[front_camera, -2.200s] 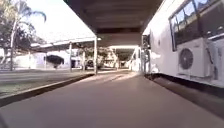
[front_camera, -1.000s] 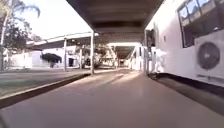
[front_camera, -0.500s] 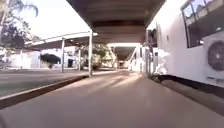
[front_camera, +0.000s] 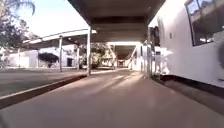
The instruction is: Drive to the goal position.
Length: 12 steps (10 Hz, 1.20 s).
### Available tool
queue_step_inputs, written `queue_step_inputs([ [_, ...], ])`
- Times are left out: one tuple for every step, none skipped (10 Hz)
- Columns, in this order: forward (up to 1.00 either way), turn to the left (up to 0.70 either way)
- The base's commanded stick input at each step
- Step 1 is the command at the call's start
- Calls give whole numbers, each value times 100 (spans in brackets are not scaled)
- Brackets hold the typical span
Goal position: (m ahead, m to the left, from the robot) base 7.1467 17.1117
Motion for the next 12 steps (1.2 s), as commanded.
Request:
queue_step_inputs([
  [70,0],
  [70,0],
  [70,0],
  [70,0],
  [70,0],
  [70,0],
  [70,0],
  [70,0],
  [70,0],
  [70,0],
  [70,0],
  [70,0],
])
